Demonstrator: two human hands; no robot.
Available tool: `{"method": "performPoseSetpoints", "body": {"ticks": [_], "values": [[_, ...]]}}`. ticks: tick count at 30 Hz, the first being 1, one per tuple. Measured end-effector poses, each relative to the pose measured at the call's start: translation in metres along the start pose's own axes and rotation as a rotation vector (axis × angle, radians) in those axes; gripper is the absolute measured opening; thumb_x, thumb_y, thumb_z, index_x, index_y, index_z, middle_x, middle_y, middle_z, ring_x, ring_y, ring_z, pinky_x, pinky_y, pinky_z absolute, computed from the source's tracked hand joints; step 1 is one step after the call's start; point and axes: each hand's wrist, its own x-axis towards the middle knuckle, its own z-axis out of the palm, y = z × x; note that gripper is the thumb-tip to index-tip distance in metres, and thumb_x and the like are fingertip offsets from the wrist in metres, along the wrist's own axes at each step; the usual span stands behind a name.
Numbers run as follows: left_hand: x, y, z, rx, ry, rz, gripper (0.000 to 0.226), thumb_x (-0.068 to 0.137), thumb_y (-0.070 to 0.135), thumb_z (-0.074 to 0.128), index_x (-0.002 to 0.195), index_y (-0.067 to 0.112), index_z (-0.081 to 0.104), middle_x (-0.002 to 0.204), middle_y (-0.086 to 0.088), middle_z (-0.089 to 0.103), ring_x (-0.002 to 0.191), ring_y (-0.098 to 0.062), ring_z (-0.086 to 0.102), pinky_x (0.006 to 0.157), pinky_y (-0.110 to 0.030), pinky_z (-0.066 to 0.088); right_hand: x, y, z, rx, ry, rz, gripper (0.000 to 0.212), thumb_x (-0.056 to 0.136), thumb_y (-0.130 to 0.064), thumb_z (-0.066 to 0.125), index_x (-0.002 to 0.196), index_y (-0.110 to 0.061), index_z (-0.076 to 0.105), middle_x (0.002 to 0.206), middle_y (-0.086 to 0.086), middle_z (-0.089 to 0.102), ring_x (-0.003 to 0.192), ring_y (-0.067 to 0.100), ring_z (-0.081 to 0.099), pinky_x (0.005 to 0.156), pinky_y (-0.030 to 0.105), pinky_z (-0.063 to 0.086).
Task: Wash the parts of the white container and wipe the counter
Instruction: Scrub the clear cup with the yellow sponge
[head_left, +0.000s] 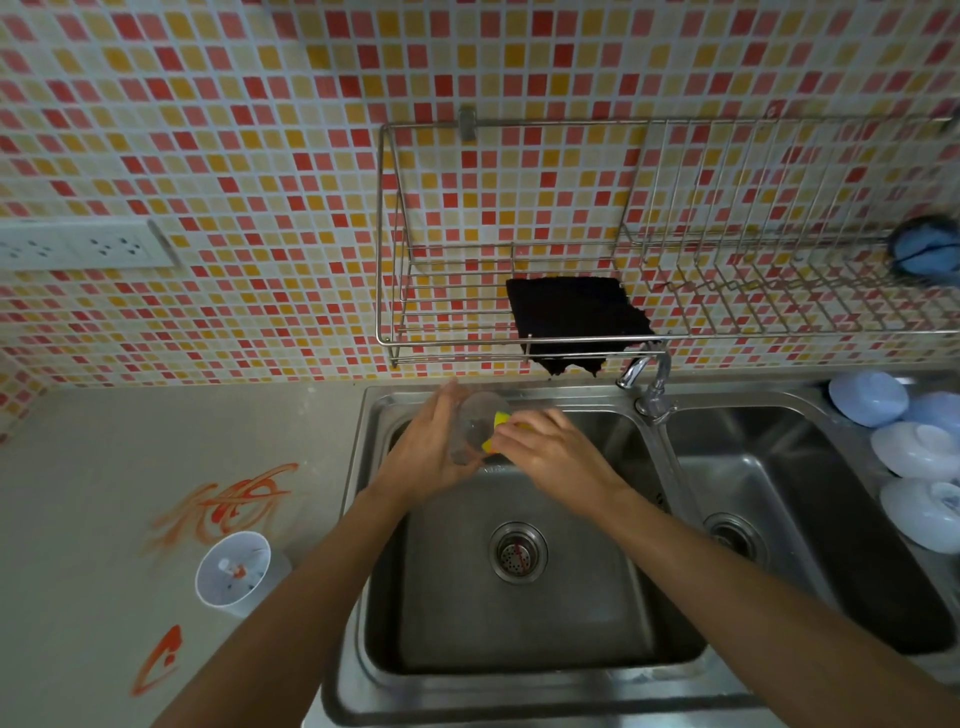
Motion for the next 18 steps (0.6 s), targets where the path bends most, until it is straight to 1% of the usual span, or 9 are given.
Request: {"method": "performPoseSetpoints", "body": {"ticks": [3,6,8,10,12,13,15,17,18], "values": [[-0.004,-0.001,0.003,-0.04,-0.06,-0.065,0.08,0.076,0.04,0.079,0.138,0.02,0.033,0.136,-0.001,0.052,0.115,-0.005,0.052,0.093,-0.019,0.044,-0.003,0.005,0.001,-0.013,0.001,-0.036,0.032,0.087,-0.015,0.04,0.099,-0.017,0.07,0.103,-0.004,0.071,0.104,0.021,0.063,0.078,0.036,0.051],[-0.005,-0.004,0.005,-0.048,-0.083,-0.079,0.09,0.073,0.039,0.082,0.144,0.023,0.029,0.143,0.0,0.047,0.126,-0.013,0.049,0.101,-0.03,0.047,-0.002,0.006,0.0,-0.011,-0.03,-0.03,0.032,0.085,-0.015,0.04,0.101,-0.018,0.069,0.106,-0.005,0.07,0.106,0.021,0.061,0.079,0.035,0.048],[-0.001,-0.004,0.002,-0.007,-0.052,-0.08,0.09,0.07,0.034,0.084,0.144,0.022,0.034,0.143,-0.002,0.047,0.126,-0.016,0.049,0.101,-0.034,0.047,0.0,0.007,0.004,0.032,-0.042,0.015,0.031,0.083,-0.008,0.047,0.103,-0.018,0.069,0.108,-0.004,0.07,0.106,0.023,0.059,0.079,0.037,0.049],[0.003,-0.004,0.0,0.07,-0.003,-0.047,0.086,0.067,0.035,0.085,0.141,0.019,0.043,0.138,-0.002,0.052,0.121,-0.018,0.053,0.096,-0.04,0.052,0.006,0.001,0.005,0.181,-0.064,0.138,0.037,0.08,0.002,0.059,0.109,-0.018,0.07,0.11,-0.002,0.069,0.106,0.023,0.056,0.085,0.039,0.049],[0.006,-0.005,-0.001,0.103,0.008,-0.032,0.084,0.066,0.039,0.086,0.138,0.02,0.047,0.135,0.001,0.055,0.119,-0.016,0.055,0.09,-0.042,0.055,0.012,-0.007,0.001,0.43,-0.105,0.325,0.033,0.089,-0.003,0.06,0.117,-0.017,0.069,0.114,0.004,0.066,0.11,0.022,0.053,0.096,0.03,0.042],[0.007,-0.006,0.0,0.102,0.006,-0.031,0.084,0.066,0.04,0.086,0.137,0.021,0.047,0.134,0.002,0.056,0.119,-0.016,0.055,0.089,-0.041,0.056,0.017,-0.01,-0.004,0.523,-0.131,0.408,0.03,0.093,-0.007,0.057,0.119,-0.016,0.068,0.115,0.006,0.066,0.11,0.02,0.054,0.095,0.024,0.039],[0.009,-0.007,0.0,0.078,0.014,-0.032,0.084,0.065,0.041,0.086,0.137,0.02,0.047,0.134,0.001,0.056,0.118,-0.016,0.055,0.09,-0.036,0.054,0.025,-0.015,-0.006,0.702,-0.122,0.519,0.027,0.094,-0.01,0.056,0.118,-0.015,0.069,0.112,0.004,0.07,0.101,0.015,0.061,0.085,0.019,0.043],[0.01,-0.005,-0.004,0.068,0.038,-0.029,0.084,0.064,0.036,0.087,0.136,0.018,0.048,0.133,0.0,0.057,0.118,-0.017,0.055,0.091,-0.03,0.05,0.027,-0.019,-0.008,0.855,-0.072,0.602,0.027,0.094,-0.01,0.057,0.116,-0.016,0.07,0.109,0.0,0.071,0.096,0.009,0.063,0.081,0.019,0.046],[0.01,-0.004,-0.006,0.068,0.043,-0.022,0.083,0.064,0.034,0.088,0.136,0.017,0.049,0.133,-0.001,0.057,0.118,-0.017,0.054,0.091,-0.029,0.049,0.026,-0.019,-0.01,0.856,-0.066,0.594,0.027,0.094,-0.011,0.057,0.116,-0.017,0.07,0.108,0.0,0.071,0.097,0.009,0.062,0.082,0.02,0.046]]}}
